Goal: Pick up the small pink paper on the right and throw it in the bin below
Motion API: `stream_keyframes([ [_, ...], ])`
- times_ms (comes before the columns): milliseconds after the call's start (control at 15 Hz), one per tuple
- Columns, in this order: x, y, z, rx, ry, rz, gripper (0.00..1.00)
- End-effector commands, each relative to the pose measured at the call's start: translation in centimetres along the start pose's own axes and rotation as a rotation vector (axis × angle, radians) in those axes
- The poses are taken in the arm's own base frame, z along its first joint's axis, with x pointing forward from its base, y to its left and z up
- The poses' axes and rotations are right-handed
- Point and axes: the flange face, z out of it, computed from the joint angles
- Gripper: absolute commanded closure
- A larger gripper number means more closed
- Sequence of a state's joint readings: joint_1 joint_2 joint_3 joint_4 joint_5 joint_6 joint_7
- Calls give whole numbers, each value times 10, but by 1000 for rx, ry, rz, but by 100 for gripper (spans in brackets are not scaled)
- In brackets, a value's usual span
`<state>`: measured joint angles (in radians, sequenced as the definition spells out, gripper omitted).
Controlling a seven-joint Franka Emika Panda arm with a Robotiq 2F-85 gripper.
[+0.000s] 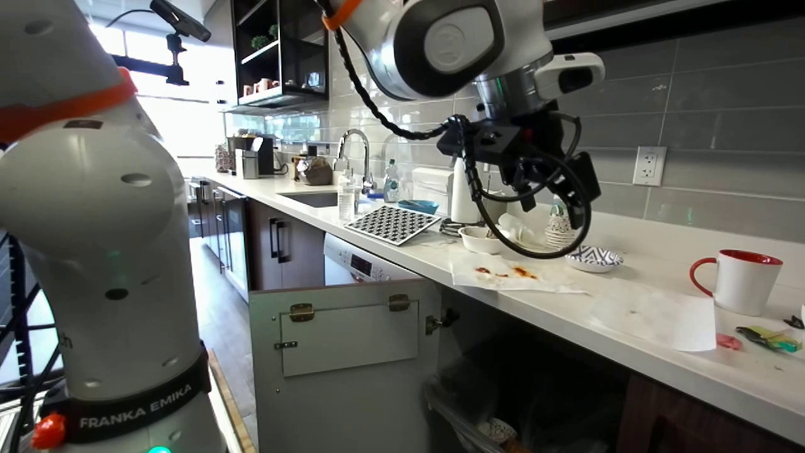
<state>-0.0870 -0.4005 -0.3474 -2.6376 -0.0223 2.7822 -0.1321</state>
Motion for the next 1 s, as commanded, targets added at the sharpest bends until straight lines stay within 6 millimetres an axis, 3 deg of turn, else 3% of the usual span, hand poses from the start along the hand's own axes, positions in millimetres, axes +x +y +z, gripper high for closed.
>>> stream_keyframes([
  [0, 4, 1, 9, -12, -9, 2, 0],
  [800, 5, -1, 0, -9, 10, -3, 0],
  [933, 12, 10, 3, -19, 3, -15, 0],
])
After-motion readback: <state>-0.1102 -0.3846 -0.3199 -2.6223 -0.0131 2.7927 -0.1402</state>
